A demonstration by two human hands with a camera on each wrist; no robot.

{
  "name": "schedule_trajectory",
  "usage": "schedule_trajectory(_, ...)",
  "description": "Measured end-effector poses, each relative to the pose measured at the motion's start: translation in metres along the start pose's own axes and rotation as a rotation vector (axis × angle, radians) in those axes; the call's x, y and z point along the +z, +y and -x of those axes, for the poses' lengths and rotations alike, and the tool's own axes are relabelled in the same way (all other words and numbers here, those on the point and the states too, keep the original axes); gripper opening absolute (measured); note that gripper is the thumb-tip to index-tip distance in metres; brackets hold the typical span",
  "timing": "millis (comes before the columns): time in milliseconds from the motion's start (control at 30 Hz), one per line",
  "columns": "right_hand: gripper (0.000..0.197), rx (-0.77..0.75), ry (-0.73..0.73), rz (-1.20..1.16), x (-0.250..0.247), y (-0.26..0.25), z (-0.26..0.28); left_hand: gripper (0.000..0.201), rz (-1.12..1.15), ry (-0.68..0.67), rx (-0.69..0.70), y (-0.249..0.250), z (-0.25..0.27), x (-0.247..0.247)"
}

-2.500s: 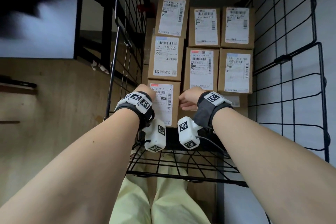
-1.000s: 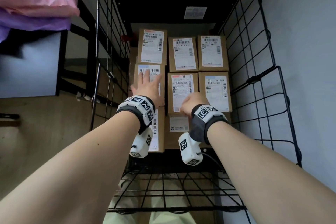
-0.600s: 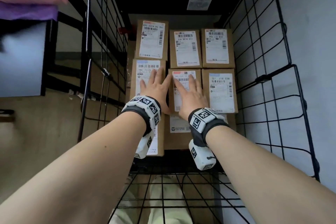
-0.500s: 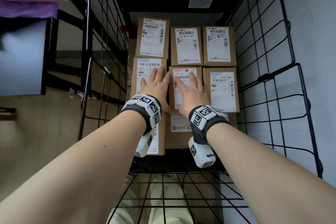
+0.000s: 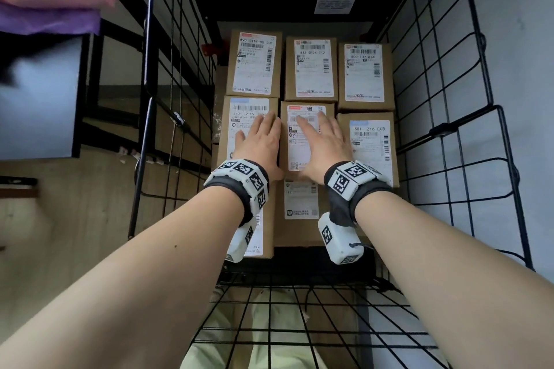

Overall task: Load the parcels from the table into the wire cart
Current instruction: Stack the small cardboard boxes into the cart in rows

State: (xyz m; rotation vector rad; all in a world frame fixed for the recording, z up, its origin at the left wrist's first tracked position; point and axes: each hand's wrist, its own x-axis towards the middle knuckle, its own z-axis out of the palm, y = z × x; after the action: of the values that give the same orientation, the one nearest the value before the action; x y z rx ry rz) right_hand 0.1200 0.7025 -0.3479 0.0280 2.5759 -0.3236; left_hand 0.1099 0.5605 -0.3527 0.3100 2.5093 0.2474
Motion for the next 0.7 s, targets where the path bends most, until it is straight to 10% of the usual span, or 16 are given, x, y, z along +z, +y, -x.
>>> schedule_trajectory(300, 0.117, 0.29, -0.077, -0.002, -0.013, 0.085, 0.034, 0.115, -0.107, -0.037, 0.142, 0.063, -0.019, 0.006)
schedule_trajectory(700, 0.111, 0.25, 0.034, -0.102, -0.008, 0.095, 0.018, 0.12, -0.135, -0.062, 0.078, 0.081, -0.031, 0.014)
